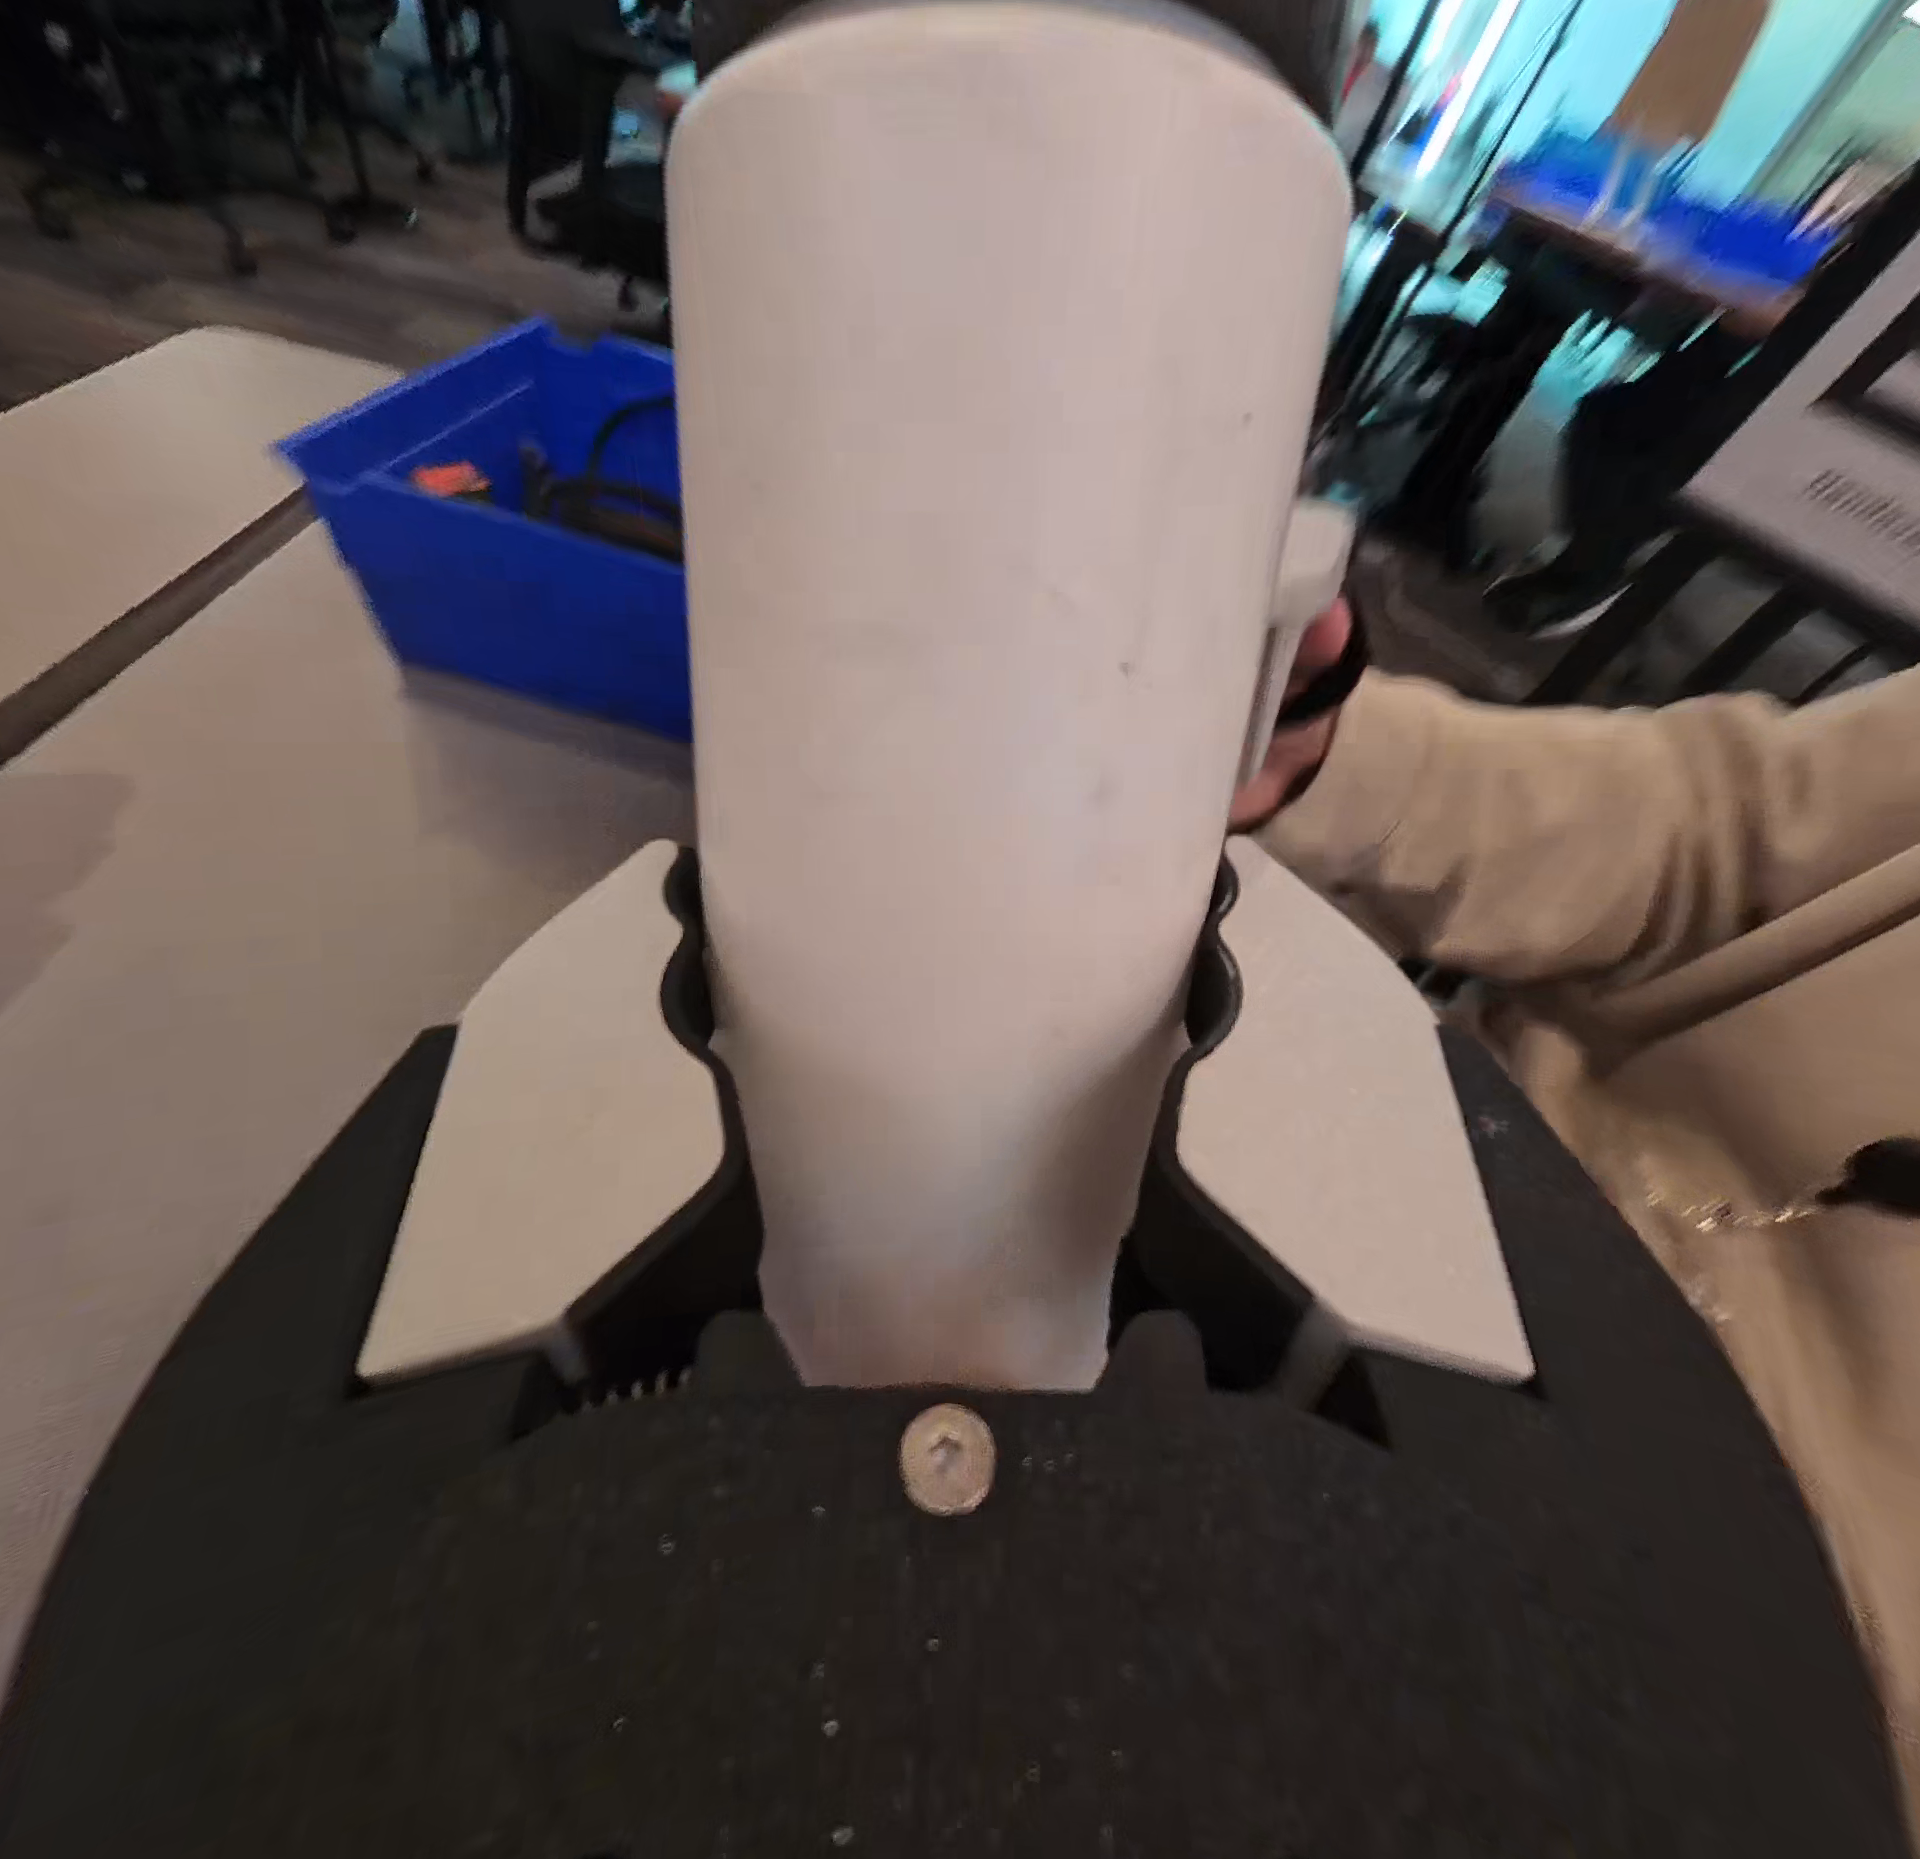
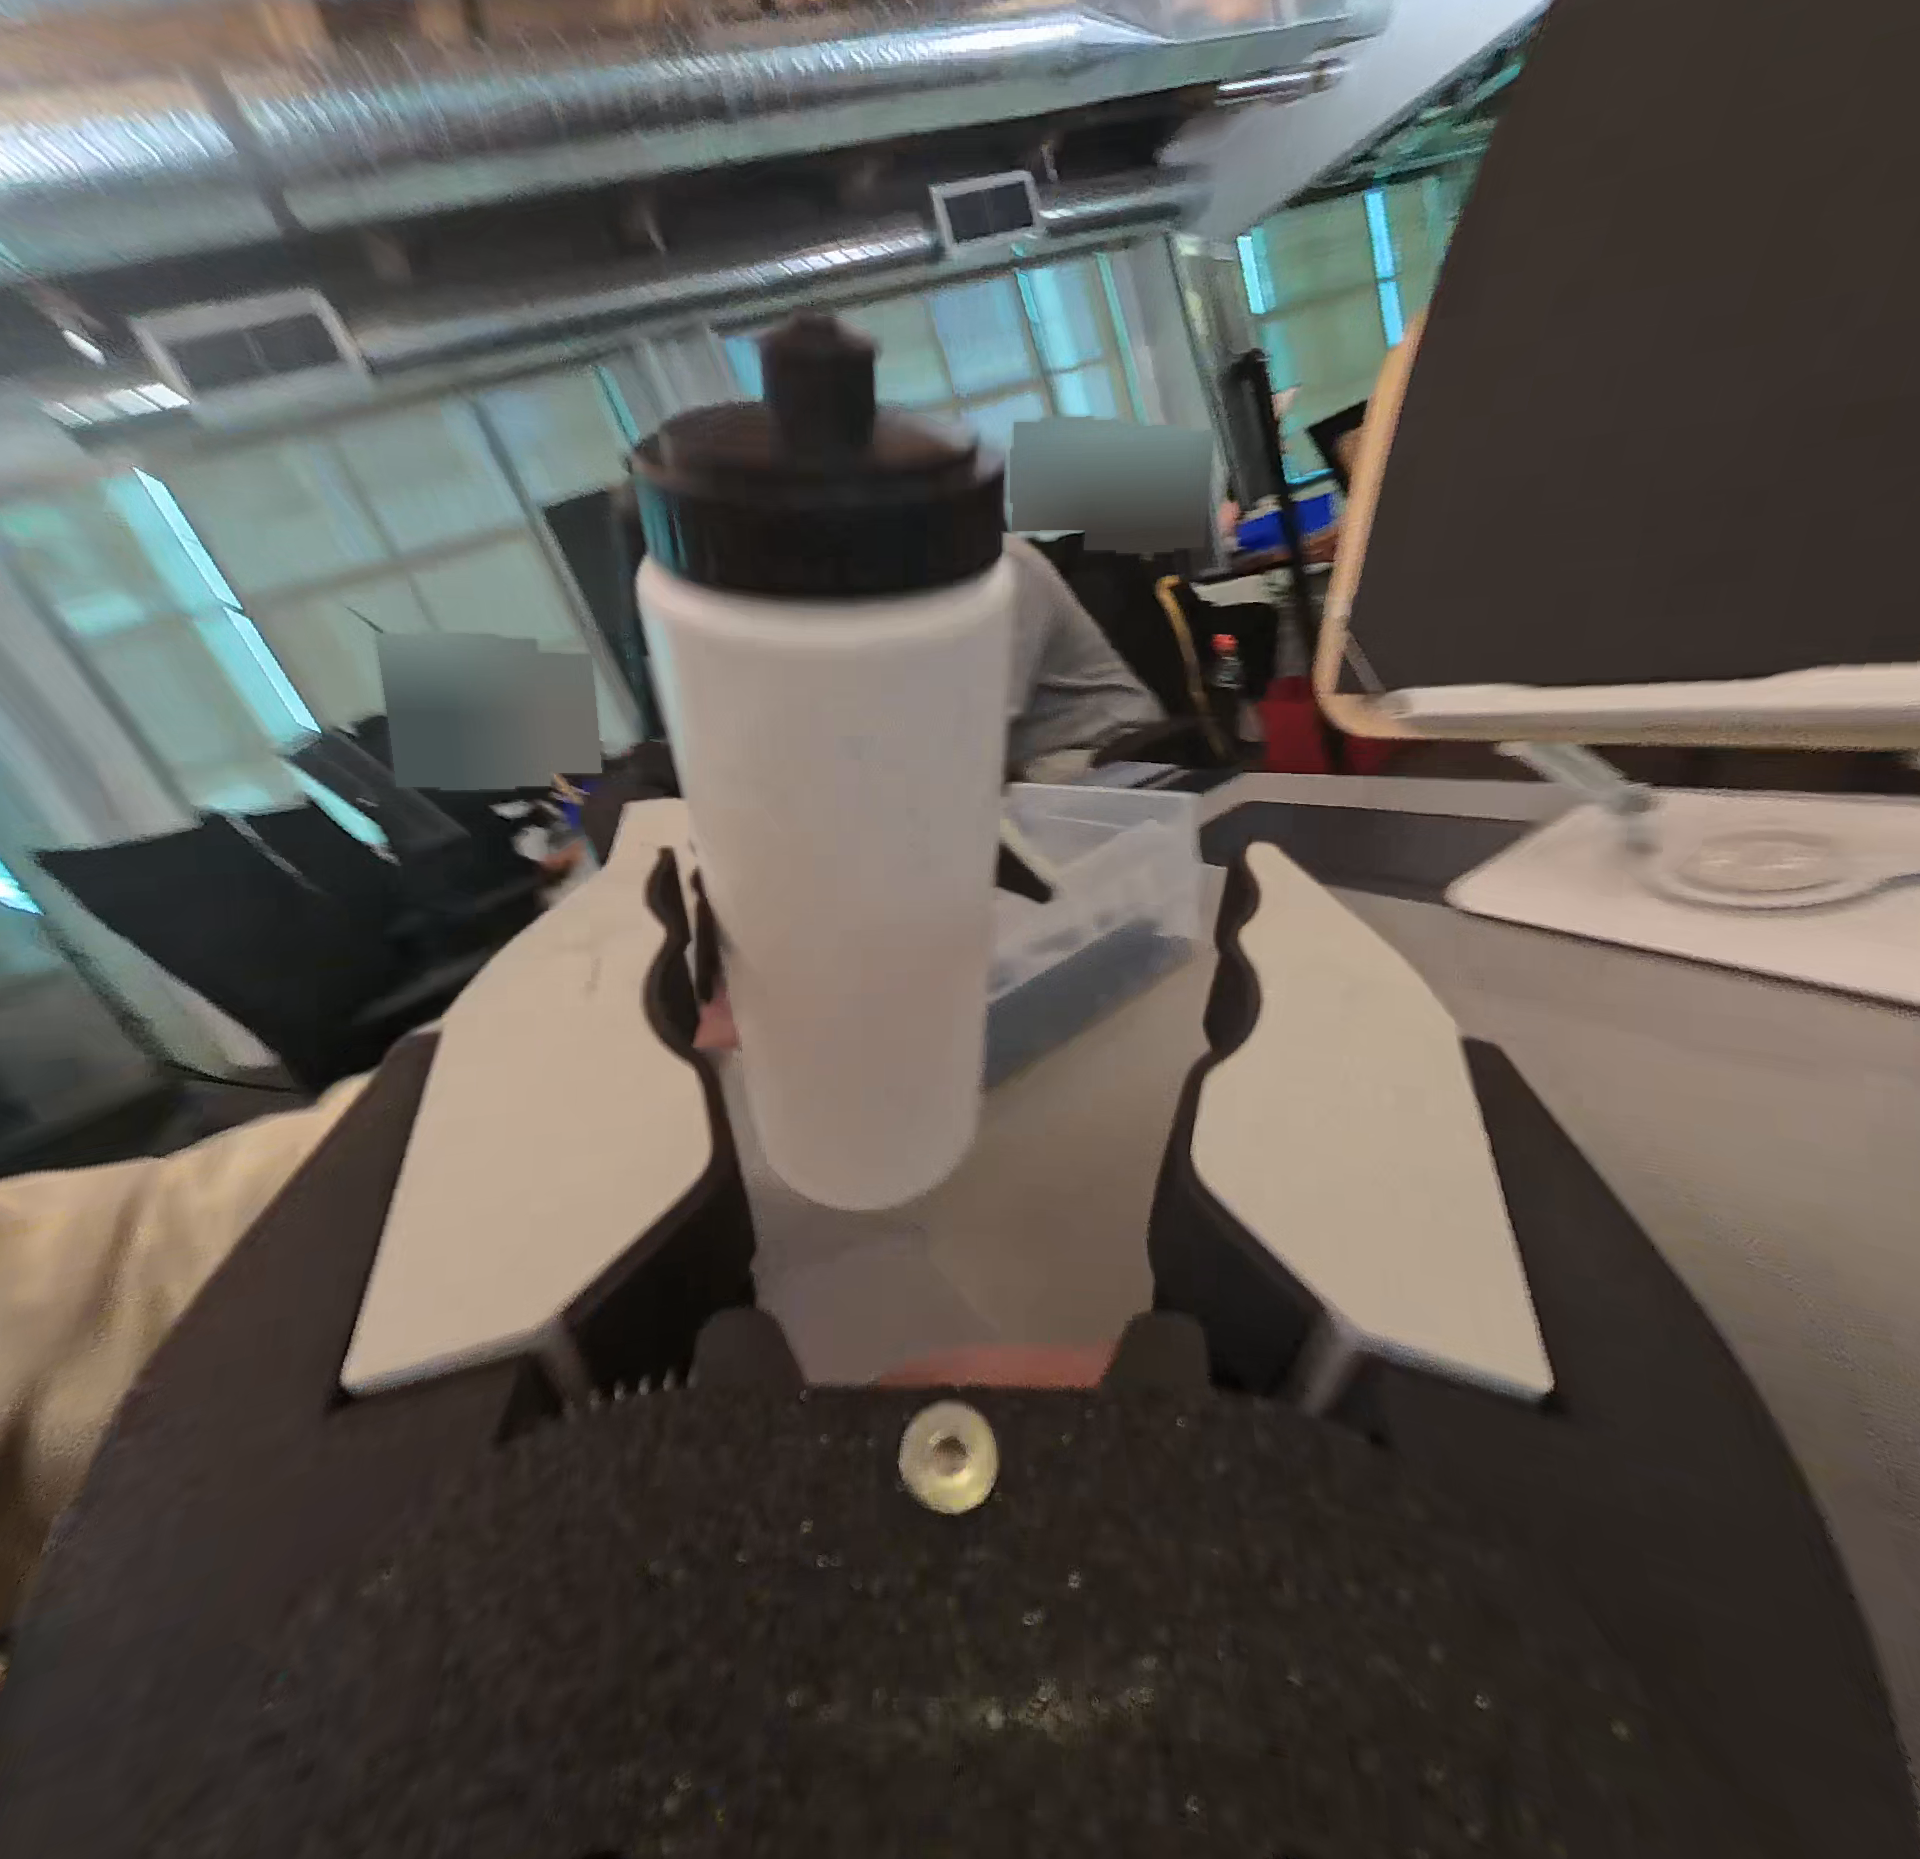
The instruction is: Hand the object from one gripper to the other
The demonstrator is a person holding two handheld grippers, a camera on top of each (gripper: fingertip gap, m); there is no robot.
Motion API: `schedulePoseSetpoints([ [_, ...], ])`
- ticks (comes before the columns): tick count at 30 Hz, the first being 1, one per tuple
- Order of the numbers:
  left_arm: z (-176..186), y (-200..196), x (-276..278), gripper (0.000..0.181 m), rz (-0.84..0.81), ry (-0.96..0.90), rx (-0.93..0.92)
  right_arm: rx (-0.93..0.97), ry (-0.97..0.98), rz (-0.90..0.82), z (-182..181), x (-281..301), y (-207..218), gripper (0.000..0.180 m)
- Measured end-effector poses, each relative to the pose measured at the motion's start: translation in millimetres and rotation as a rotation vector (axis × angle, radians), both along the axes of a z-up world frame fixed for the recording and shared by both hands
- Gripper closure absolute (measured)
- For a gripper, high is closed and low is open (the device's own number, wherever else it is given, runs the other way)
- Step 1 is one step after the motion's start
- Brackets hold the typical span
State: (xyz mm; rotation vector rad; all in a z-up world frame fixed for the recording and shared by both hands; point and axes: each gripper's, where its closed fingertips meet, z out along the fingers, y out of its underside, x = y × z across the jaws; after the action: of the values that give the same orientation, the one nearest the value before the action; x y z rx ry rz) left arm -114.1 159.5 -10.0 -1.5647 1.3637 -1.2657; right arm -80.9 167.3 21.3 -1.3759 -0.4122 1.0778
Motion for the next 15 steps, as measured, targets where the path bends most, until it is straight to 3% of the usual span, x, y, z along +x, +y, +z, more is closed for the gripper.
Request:
schedulePoseSetpoints([
  [6,17,-16,24,0.091,-0.072,-0.226,-0.187,-0.021,0.190,0.117,-2,-30,-12,0.086],
  [15,49,30,7,0.091,0.173,-0.638,-0.393,-0.129,0.403,0.056,-31,-47,-8,0.077],
])
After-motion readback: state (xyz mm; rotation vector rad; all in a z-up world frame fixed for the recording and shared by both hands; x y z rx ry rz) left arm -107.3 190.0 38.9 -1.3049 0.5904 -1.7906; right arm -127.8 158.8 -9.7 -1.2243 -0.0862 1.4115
